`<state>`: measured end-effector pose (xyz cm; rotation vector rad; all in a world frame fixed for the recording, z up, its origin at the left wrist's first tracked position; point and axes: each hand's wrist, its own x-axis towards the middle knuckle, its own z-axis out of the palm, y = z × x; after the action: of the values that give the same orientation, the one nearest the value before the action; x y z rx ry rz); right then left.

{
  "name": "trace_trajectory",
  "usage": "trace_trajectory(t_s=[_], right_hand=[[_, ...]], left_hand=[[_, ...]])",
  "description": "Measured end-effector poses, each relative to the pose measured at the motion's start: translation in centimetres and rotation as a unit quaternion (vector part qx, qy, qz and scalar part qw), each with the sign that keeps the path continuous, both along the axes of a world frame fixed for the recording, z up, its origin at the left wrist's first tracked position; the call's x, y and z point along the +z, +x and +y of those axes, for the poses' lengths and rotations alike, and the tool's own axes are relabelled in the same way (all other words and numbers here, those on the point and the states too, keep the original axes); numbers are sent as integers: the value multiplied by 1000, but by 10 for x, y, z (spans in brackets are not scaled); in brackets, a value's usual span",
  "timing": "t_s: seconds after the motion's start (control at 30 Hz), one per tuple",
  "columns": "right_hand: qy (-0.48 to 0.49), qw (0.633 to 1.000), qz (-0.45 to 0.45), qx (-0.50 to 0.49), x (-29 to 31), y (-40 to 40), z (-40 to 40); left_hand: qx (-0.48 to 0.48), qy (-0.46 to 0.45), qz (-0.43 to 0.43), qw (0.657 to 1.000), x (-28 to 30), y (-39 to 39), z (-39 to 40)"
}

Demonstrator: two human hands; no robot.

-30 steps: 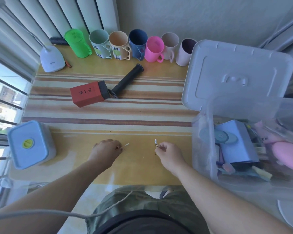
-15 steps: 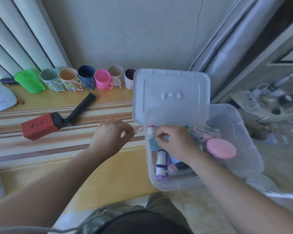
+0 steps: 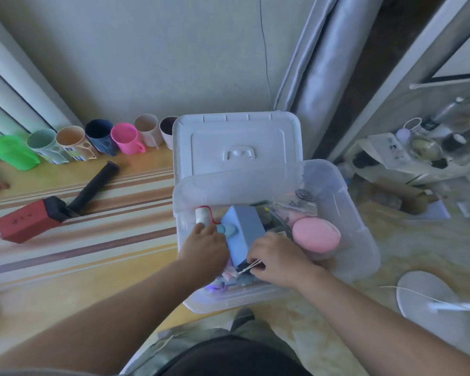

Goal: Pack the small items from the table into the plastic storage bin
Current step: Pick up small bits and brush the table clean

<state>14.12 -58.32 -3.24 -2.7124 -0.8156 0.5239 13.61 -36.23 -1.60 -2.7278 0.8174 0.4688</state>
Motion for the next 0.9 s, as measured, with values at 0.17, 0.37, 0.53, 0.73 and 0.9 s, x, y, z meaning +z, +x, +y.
trace_trajectory(t_s=[0.17, 0.37, 0.53, 0.73, 0.9], right_hand=[[55, 998, -30, -29, 2, 1, -4], [93, 990, -108, -24, 11, 15, 39], [145, 978, -151, 14, 21, 40, 126], [163, 972, -148, 82, 20, 64, 273], [60, 983, -75, 155, -8, 93, 416]], left_hand=[[18, -98, -2, 995, 8, -5, 12], [143, -292, -110, 939, 20, -6, 68], [354, -310, -109, 876, 16, -5, 185], [484, -207, -71, 847, -6, -5, 350], [552, -144, -16, 821, -44, -3, 463]])
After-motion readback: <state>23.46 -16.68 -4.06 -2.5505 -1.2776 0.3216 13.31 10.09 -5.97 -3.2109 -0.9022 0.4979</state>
